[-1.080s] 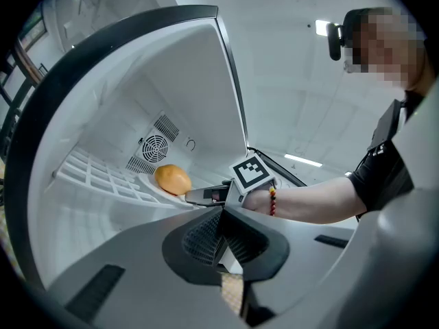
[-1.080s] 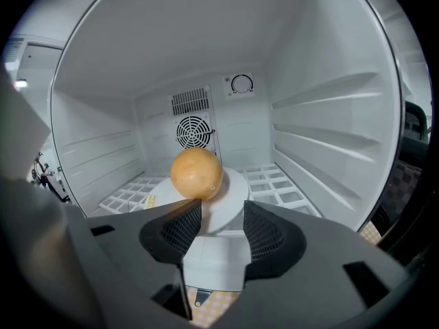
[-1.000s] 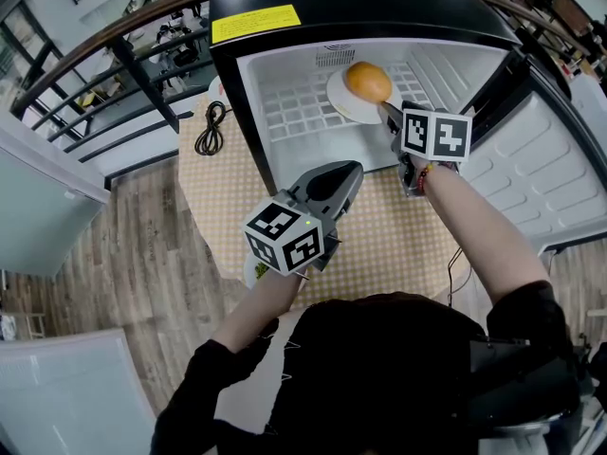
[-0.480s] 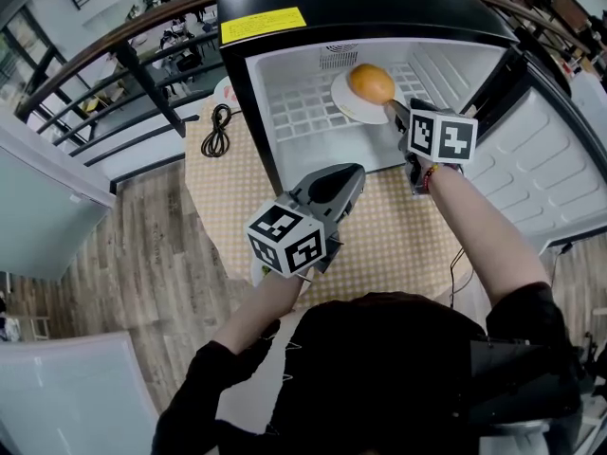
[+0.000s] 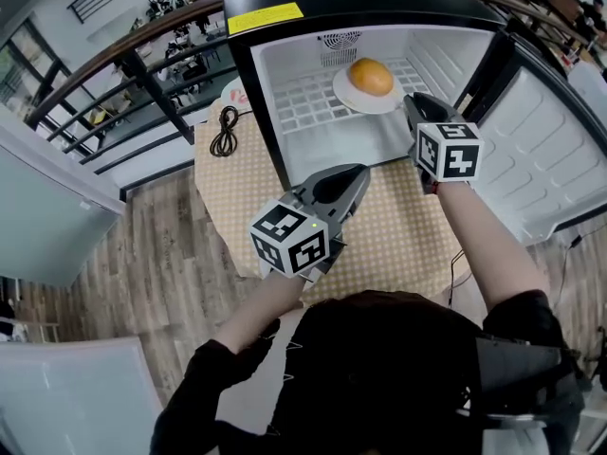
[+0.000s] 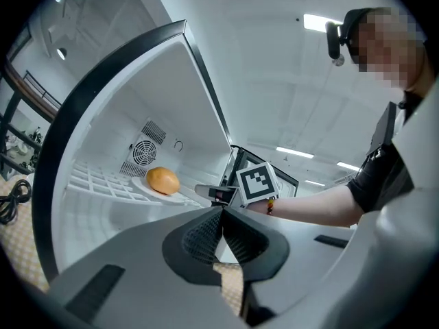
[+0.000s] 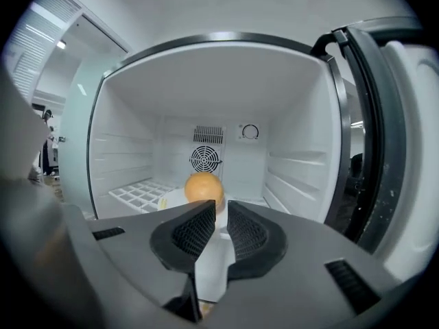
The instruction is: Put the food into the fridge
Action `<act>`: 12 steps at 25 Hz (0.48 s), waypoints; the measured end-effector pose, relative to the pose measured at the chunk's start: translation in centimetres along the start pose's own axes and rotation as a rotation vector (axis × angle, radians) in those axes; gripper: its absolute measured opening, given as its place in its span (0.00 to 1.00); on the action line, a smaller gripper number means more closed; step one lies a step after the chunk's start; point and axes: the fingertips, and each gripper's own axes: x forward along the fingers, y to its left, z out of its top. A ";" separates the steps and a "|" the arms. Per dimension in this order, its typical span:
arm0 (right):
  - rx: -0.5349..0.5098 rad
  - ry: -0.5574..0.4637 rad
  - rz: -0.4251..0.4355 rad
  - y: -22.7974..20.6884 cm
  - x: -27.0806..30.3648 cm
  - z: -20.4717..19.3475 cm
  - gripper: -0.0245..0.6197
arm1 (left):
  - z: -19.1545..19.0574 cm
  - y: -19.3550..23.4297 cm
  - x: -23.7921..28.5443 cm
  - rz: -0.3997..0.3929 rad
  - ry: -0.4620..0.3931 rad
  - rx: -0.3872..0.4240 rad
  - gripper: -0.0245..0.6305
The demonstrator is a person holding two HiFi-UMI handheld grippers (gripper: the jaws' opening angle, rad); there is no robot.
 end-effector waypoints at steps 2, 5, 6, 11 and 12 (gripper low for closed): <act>0.023 -0.026 0.009 0.3 -1.0 0.3 0.10 | 0.1 -0.8 -0.3 -0.002 -0.002 0.013 0.06; 0.107 -0.078 0.064 1.5 -2.8 1.2 0.08 | 0.5 -2.1 -1.0 0.008 -0.013 0.032 0.06; 0.141 -0.099 0.090 2.1 -3.6 1.5 0.08 | 0.8 -2.5 -1.3 0.015 -0.023 0.031 0.06; 0.275 -0.193 0.186 3.9 -9.2 2.5 0.08 | 1.7 -5.7 -2.3 0.029 -0.066 0.016 0.06; 0.287 -0.195 0.203 4.3 -10.2 2.3 0.08 | 1.6 -6.1 -2.4 0.042 -0.066 0.020 0.06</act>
